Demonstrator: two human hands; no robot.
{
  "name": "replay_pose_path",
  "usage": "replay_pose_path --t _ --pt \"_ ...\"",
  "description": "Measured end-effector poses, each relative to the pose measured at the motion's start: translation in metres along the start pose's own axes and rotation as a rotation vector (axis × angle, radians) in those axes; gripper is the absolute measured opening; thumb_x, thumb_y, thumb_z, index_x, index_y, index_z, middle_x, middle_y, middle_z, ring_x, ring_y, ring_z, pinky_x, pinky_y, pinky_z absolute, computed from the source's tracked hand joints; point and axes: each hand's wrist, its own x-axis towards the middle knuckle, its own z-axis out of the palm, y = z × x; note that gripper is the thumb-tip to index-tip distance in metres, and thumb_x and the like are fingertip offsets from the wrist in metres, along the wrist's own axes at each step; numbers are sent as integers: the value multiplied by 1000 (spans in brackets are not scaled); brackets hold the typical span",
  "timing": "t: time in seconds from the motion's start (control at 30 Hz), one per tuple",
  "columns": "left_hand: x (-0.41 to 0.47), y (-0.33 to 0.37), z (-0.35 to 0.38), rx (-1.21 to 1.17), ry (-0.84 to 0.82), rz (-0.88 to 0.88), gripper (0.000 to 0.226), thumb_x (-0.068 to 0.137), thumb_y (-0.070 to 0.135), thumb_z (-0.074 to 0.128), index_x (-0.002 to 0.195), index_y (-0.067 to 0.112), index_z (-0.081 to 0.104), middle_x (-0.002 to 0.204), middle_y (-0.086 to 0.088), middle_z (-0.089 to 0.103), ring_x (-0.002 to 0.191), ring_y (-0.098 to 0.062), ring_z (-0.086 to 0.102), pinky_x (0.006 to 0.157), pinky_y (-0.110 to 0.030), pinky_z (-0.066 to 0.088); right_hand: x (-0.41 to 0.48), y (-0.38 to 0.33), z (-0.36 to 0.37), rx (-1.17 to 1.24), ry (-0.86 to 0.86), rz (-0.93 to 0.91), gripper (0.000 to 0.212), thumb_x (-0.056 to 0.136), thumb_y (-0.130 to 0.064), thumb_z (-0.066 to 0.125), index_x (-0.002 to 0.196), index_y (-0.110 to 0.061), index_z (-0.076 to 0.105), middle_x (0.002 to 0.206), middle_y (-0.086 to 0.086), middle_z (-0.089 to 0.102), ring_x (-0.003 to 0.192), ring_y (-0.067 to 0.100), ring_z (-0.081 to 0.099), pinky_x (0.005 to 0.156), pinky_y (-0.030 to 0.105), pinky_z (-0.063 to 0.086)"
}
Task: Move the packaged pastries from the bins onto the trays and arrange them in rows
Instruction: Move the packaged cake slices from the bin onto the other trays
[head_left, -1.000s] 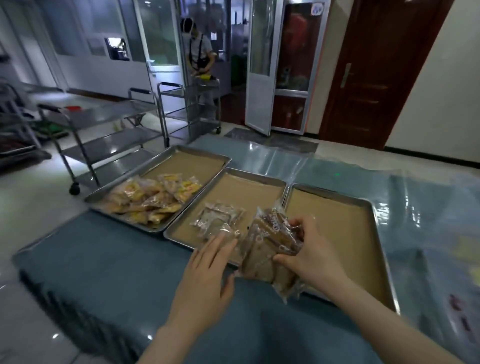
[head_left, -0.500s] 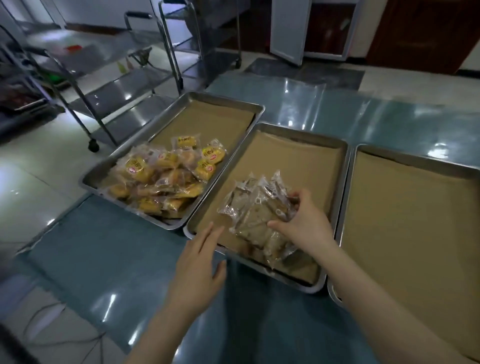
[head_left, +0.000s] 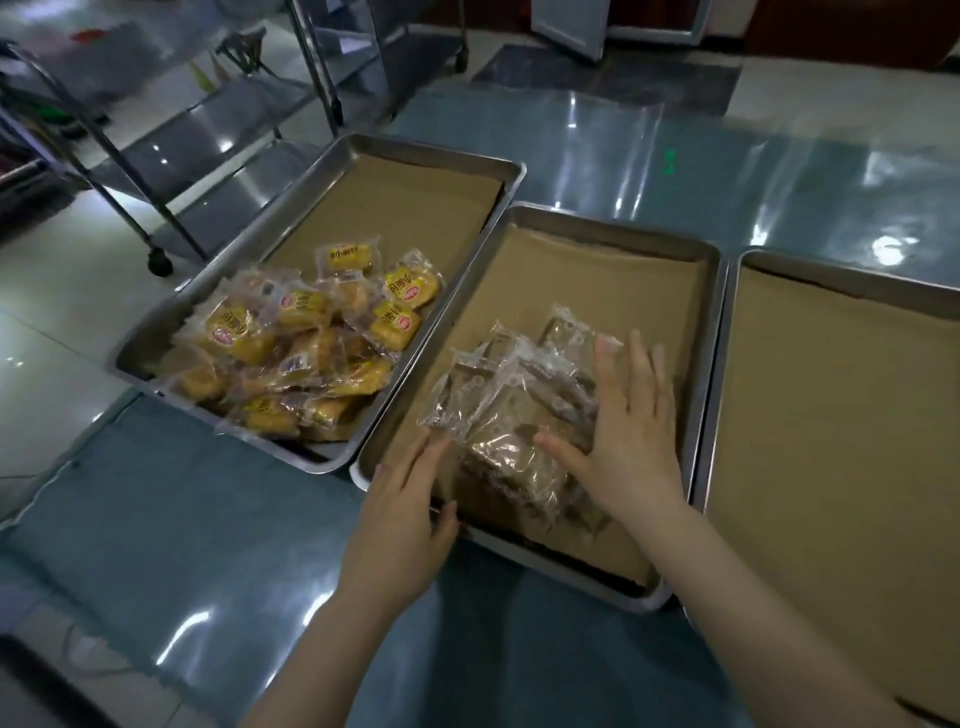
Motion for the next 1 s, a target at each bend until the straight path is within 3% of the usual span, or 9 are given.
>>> replay_pose_path --t 0.07,0.23,0.33,0.47,0.6,0.7,0.8,1.0 --pt "-4 4 -4 -7 -3 18 67 85 17 62 144 26 31 152 7 25 139 -14 24 111 -42 28 -17 -3 -4 38 -5 -58 95 72 -79 28 147 -40 -13 157 -6 -22 140 15 -29 114 46 -5" --pt "-27 25 -16 -43 46 109 62 86 16 62 142 21 35 151 4 28 138 -15 25 111 -42 27 -63 3 -21 84 -67 -39 74 88 -59 45 150 -34 13 159 -9 -6 144 13 -14 118 42 1" --pt "-51 42 -25 -27 91 183 61 86 17 61 142 20 36 151 4 27 138 -16 25 111 -38 27 -93 3 -43 95 -65 -51 71 90 -52 50 150 -33 17 156 -16 6 146 13 -2 118 44 9" --pt "-91 67 -33 8 139 317 60 86 17 60 142 19 36 151 6 25 141 -15 18 113 -30 16 -139 -3 -79 67 -80 -110 69 91 -45 55 150 -29 23 158 -9 16 146 12 2 117 43 14" --pt "-128 97 -34 -9 149 409 61 86 16 60 142 19 35 153 -1 25 142 -16 15 115 -40 16 -193 -4 -112 72 -18 -124 62 91 -38 58 146 -25 32 155 -7 24 145 12 8 118 32 12" --pt "-156 128 -30 -34 157 494 60 88 17 57 143 19 33 154 0 22 143 -13 10 116 -30 4 -229 9 -145 51 15 -94 58 90 -36 60 143 -24 38 153 -5 31 144 13 14 112 21 11" --pt "-174 164 -27 -62 146 573 61 89 18 55 144 22 30 154 8 16 141 -4 2 112 -21 -7 -256 27 -189 1 109 -62 53 88 -34 64 137 -22 47 148 -3 39 140 14 27 110 20 16" --pt "-188 250 -17 -33 180 693 60 88 21 57 143 22 32 153 1 24 143 -15 13 115 -32 4 -305 89 -284 -58 363 -31 38 81 -15 73 118 -15 63 127 3 58 120 20 50 100 13 23"
